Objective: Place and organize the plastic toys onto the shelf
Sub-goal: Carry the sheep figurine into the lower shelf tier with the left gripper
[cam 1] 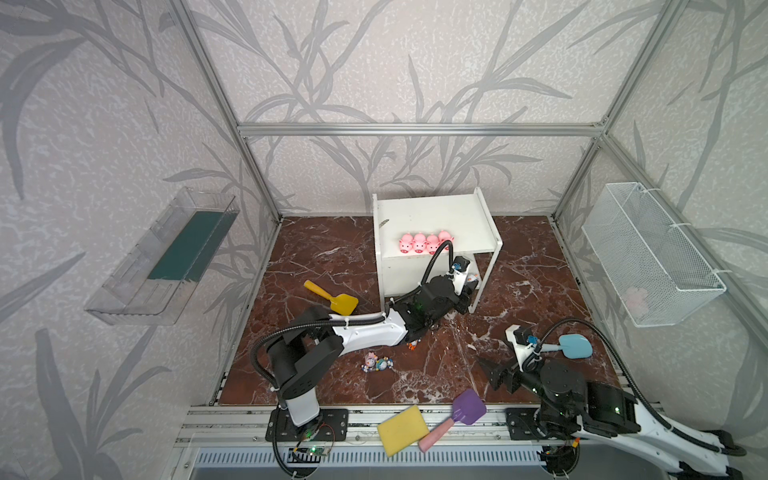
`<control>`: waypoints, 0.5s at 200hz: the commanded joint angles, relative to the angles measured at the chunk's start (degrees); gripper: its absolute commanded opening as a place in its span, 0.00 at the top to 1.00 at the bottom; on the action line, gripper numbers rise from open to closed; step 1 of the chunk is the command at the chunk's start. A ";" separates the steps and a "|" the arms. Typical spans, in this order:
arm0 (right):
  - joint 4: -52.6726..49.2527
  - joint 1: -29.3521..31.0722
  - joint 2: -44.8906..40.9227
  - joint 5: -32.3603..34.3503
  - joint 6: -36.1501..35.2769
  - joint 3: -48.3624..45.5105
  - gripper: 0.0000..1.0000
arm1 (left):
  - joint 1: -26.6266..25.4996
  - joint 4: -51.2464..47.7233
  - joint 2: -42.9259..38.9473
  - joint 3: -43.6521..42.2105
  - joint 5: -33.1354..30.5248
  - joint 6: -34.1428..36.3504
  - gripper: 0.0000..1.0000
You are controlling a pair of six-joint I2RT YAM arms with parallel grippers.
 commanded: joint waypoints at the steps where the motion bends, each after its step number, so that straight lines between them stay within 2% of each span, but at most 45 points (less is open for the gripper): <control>1: -0.53 0.09 -0.71 0.52 0.41 1.30 0.01 | 0.48 0.71 0.71 1.62 -0.09 -0.05 0.58; 100: -0.39 0.03 -0.81 0.35 0.32 1.29 0.01 | 0.57 -1.48 0.54 0.61 -1.85 0.42 0.44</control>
